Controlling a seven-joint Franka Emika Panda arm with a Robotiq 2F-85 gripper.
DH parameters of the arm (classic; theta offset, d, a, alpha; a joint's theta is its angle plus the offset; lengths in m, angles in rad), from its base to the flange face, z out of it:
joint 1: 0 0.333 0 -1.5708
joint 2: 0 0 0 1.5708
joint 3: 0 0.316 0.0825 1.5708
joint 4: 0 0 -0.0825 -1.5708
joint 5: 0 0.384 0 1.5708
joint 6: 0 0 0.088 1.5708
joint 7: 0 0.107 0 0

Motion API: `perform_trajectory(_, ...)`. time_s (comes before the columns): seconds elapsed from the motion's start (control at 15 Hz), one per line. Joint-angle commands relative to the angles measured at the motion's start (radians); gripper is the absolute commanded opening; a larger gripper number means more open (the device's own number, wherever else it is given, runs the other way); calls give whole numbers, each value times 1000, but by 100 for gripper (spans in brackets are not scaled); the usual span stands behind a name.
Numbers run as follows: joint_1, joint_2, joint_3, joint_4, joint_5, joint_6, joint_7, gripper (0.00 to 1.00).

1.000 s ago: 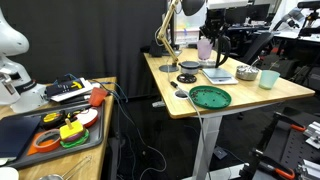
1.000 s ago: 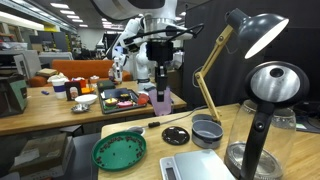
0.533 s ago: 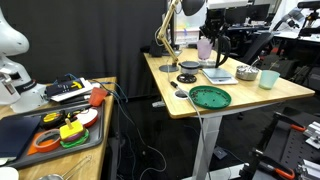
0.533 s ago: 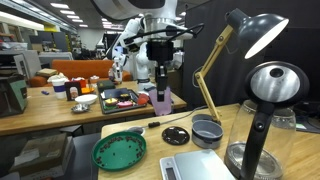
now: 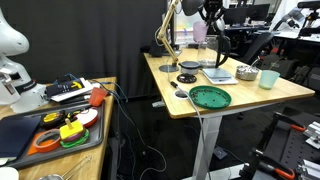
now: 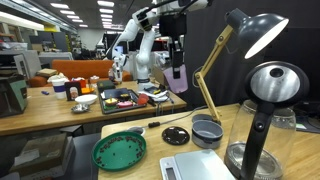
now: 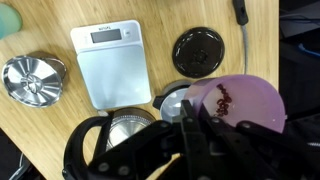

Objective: Move the cup to the left

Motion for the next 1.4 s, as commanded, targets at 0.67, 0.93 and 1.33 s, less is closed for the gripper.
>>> perform_trajectory(0.67, -57, 238, -68, 277, 183, -85, -63, 1)
perform_trajectory(0.93, -68, 296, -80, 298, 204, -101, -64, 1)
perform_trajectory(1.33, -85, 409, -87, 351, 219, -143, -70, 1)
